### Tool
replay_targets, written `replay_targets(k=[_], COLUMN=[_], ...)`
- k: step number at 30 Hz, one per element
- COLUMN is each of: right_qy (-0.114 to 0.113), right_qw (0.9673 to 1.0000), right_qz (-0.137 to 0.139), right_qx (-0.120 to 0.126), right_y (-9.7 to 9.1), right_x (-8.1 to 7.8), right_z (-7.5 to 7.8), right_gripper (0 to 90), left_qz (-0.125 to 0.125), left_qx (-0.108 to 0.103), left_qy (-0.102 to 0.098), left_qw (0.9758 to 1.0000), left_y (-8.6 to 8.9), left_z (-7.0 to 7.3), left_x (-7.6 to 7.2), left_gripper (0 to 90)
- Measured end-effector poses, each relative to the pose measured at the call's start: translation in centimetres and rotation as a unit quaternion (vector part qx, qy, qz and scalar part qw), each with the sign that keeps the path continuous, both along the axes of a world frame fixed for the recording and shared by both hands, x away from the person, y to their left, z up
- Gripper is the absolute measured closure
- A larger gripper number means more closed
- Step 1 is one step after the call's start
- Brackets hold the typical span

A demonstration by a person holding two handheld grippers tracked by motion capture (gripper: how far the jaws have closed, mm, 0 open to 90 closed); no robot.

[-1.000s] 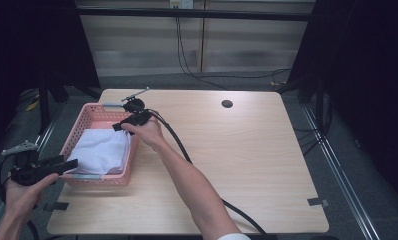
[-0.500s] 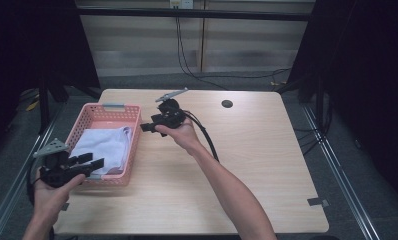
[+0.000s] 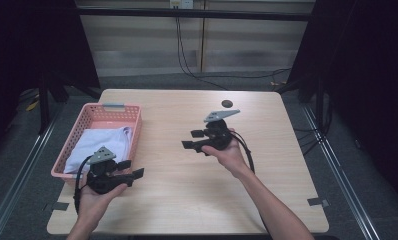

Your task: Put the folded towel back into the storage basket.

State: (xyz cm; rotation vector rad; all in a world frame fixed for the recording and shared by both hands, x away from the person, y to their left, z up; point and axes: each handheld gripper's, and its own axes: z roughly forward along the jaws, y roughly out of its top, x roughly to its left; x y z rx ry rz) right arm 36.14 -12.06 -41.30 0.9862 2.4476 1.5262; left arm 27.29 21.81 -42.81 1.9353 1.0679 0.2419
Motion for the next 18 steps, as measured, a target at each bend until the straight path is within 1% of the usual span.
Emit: replay_targets(k=[1, 2, 3, 5, 6, 7, 8, 9, 10, 11, 12, 13, 14, 15, 16, 17, 18], right_qy=[0.0, 0.002, 0.0, -0.003, -0.001, 0.003, 0.003, 0.007, 0.016, 0.02, 0.026, 0.03, 0.032, 0.034, 0.037, 0.039, 0.04], right_qw=[1.0, 1.0, 0.9998, 0.9996, 0.9994, 0.9993, 0.9991, 0.9989, 0.9988, 0.9985, 0.9982, 0.9981, 0.9979, 0.9975, 0.9973, 0.9966, 0.9961], right_qz=[-0.005, -0.008, -0.016, -0.023, -0.027, -0.03, -0.03, -0.034, -0.033, -0.037, -0.043, -0.044, -0.049, -0.056, -0.059, -0.068, -0.074], right_qx=[0.0, -0.001, -0.008, -0.019, -0.02, -0.02, -0.028, -0.032, -0.033, -0.034, -0.031, -0.03, -0.03, -0.026, -0.025, -0.026, -0.027], right_y=[-0.8, -1.4, -2.4, -3.9, -4.5, -5.2, -6.1, -6.6, -7.4, -8.1, -8.7, -9.2, -9.7, -10.4, -10.8, -11.2, -11.4], right_x=[-0.5, -0.9, -1.6, -2.9, -3.3, -4.0, -4.9, -5.5, -6.4, -7.1, -7.9, -8.4, -9.1, -9.8, -10.1, -10.3, -10.3], right_z=[-0.1, -0.2, -0.3, -0.6, -0.7, -0.9, -1.1, -1.3, -1.7, -2.0, -2.4, -2.7, -3.1, -3.7, -4.3, -4.7, -5.1], right_gripper=[40.0, 40.1, 40.0, 40.1, 40.1, 40.4, 40.7, 41.4, 42.4, 42.3, 42.0, 41.9, 41.9, 41.4, 41.3, 40.5, 39.0], left_qz=[0.003, 0.003, 0.002, -0.004, -0.013, -0.016, -0.02, -0.024, -0.026, -0.031, -0.041, -0.051, -0.051, -0.071, -0.072, -0.07, -0.066], left_qx=[-0.002, -0.002, 0.006, 0.007, 0.01, 0.014, 0.019, 0.029, 0.026, 0.023, 0.031, 0.035, 0.035, 0.034, 0.035, 0.04, 0.037], left_qy=[0.005, 0.005, 0.013, 0.015, 0.018, 0.021, 0.022, 0.021, 0.025, 0.03, 0.03, 0.026, 0.026, 0.023, 0.025, 0.028, 0.031], left_qw=[1.0, 1.0, 0.9999, 0.9998, 0.9997, 0.9995, 0.9994, 0.9991, 0.999, 0.9988, 0.9982, 0.9977, 0.9977, 0.9966, 0.9965, 0.9964, 0.9966], left_y=[-0.3, -0.3, -1.0, -1.8, -2.1, -2.6, -2.9, -3.4, -3.8, -4.3, -4.5, -4.8, -4.8, -5.2, -5.2, -5.3, -5.2], left_z=[-0.2, -0.2, -0.6, -1.1, -1.3, -1.5, -1.7, -1.9, -2.2, -2.5, -2.7, -2.9, -2.9, -3.5, -3.8, -4.0, -4.2], left_x=[-0.1, -0.1, -0.5, -1.1, -1.3, -1.7, -1.8, -2.1, -2.4, -2.7, -2.9, -3.2, -3.2, -3.7, -3.8, -3.8, -3.9], left_gripper=[38.1, 37.5, 36.9, 36.3, 36.2, 35.9, 34.8, 33.5, 33.2, 33.0, 32.6, 32.5, 32.3, 32.2, 32.4, 32.7, 32.3])
